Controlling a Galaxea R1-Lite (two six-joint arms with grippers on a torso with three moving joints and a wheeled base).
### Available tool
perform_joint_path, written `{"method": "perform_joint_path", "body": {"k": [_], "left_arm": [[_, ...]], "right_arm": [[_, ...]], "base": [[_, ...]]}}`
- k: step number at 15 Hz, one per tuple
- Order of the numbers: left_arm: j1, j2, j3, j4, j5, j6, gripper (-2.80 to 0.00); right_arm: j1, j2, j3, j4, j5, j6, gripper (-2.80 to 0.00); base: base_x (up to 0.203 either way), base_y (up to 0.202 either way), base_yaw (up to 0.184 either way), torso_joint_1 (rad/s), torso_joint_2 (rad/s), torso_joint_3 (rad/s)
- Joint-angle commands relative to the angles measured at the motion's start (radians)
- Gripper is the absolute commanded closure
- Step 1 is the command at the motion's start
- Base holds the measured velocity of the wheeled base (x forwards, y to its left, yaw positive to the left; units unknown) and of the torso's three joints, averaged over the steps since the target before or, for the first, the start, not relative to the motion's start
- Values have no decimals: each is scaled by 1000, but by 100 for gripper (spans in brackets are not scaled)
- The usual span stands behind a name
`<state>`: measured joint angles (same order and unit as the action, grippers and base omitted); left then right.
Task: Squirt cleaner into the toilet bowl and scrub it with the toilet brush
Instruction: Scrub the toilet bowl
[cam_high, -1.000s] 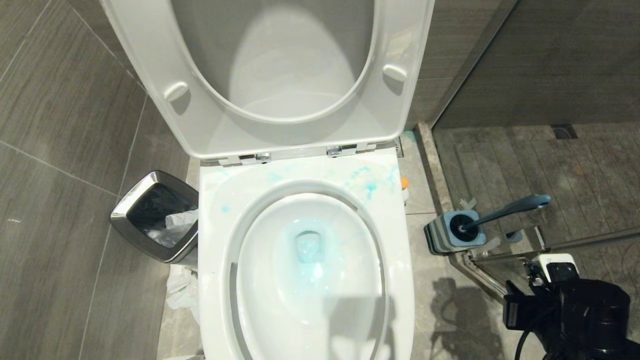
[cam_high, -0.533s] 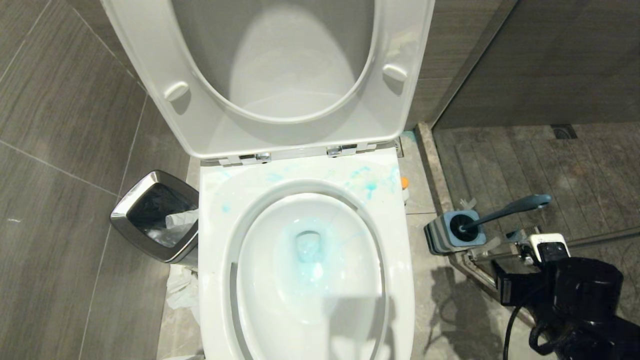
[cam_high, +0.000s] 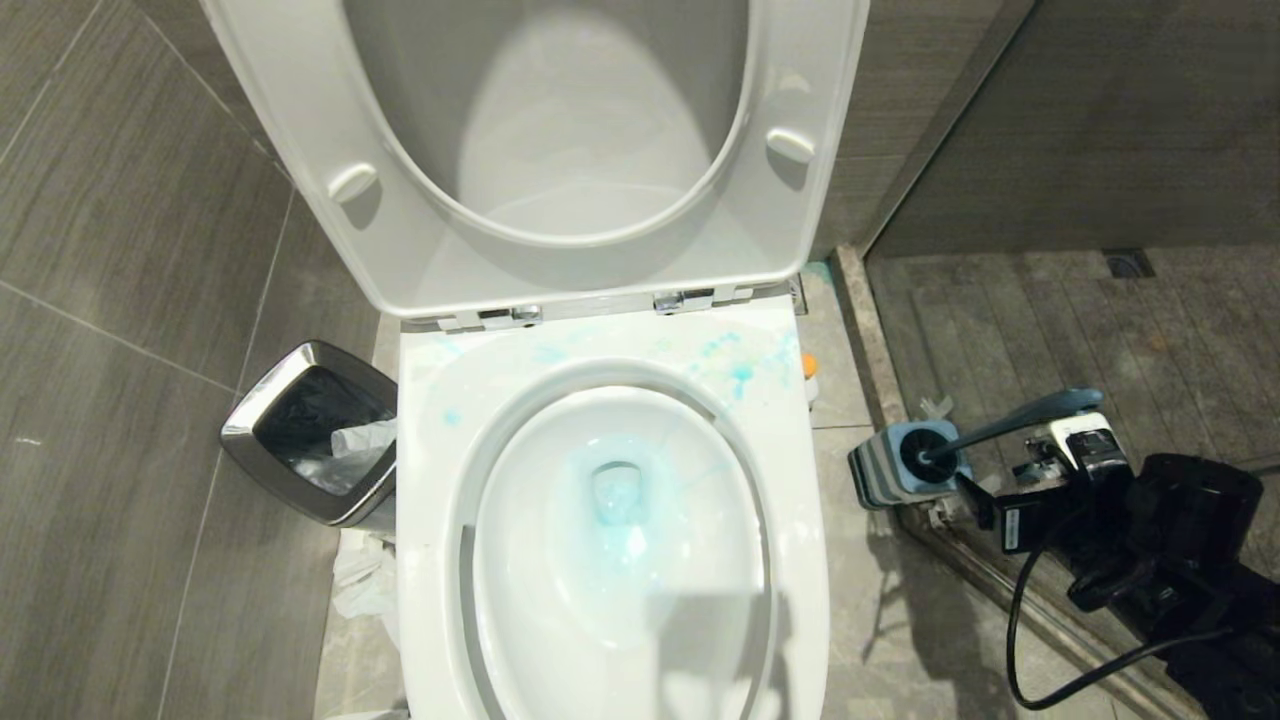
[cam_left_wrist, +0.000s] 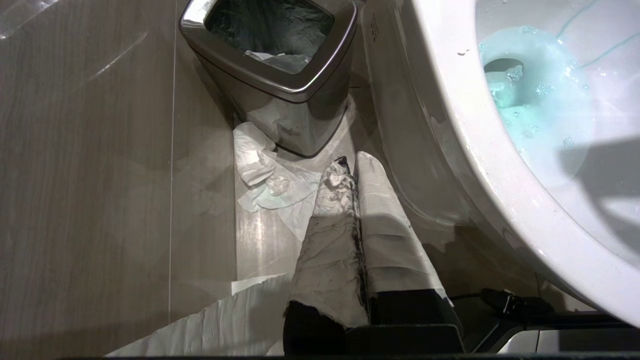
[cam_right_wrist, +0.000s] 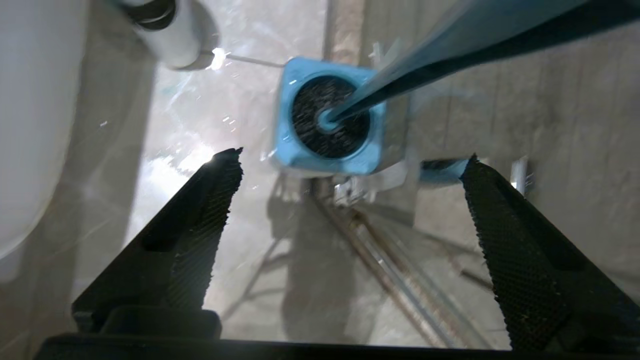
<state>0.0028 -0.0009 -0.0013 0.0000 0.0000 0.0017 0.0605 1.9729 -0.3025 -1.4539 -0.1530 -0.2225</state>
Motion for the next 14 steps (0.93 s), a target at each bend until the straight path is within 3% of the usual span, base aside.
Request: {"method": "perform_joint_path", "body": {"k": [1, 6, 11, 14], "left_arm": [[0, 1, 0, 0, 0, 0, 0], [0, 1, 1, 0, 0, 0, 0], [0, 1, 0, 0, 0, 0, 0], [0, 1, 1, 0, 0, 0, 0]], "right_arm": [[-22, 22, -27, 1, 0, -14, -280], [-70, 62, -109, 7, 9, -39, -280], [-84, 100, -194, 12, 99, -59, -280], [-84, 136, -264, 8, 104, -91, -280]], "base": [[0, 0, 0, 0, 0, 0], [0, 0, 0, 0, 0, 0], [0, 0, 0, 0, 0, 0], [0, 0, 0, 0, 0, 0]]}}
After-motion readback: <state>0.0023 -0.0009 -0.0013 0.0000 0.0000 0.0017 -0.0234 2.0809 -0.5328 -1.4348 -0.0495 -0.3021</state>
